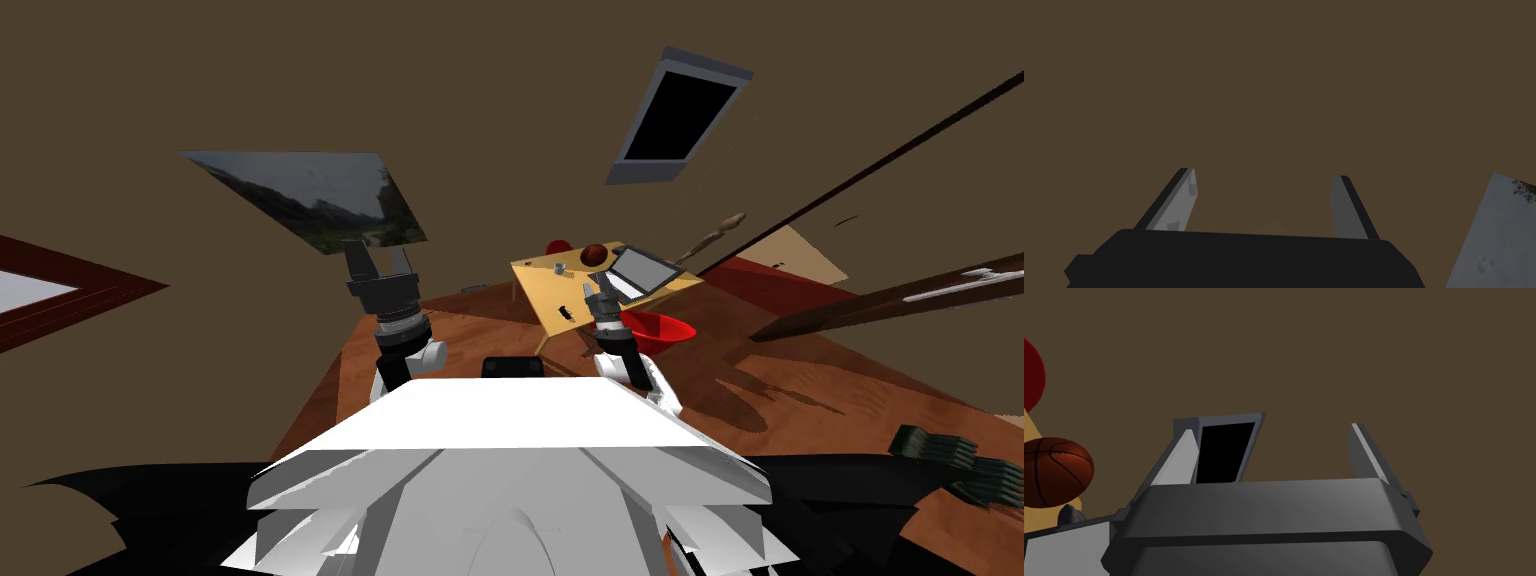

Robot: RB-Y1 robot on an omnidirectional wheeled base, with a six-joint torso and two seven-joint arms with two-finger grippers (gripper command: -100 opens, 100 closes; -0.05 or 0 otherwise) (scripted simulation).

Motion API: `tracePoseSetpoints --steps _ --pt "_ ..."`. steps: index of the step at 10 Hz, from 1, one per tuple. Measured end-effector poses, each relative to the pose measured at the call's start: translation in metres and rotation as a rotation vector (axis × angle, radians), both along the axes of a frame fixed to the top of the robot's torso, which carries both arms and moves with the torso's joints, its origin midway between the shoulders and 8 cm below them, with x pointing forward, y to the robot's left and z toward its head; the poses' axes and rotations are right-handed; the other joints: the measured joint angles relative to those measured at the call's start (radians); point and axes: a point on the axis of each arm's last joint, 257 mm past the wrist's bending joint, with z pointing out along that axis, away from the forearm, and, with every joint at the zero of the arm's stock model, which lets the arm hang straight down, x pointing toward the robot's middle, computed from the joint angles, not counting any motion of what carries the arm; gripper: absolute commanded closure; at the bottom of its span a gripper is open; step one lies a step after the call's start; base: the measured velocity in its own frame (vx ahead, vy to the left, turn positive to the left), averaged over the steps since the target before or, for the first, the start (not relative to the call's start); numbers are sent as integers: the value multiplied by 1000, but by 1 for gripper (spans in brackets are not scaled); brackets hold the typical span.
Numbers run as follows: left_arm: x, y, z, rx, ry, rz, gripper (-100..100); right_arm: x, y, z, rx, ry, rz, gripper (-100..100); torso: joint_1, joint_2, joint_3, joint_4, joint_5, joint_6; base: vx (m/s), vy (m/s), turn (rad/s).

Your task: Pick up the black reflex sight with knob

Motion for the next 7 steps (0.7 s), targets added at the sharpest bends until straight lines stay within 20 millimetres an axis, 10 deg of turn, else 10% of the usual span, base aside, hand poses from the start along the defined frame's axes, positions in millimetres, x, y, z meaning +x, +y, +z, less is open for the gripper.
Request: tracePoseSetpoints --steps 7 --pt "0 0 0 0 0 0 0 -7 -28 -123 -323 285 -55 -100 -1 -5 -3 -1 0 0 82 64 151"
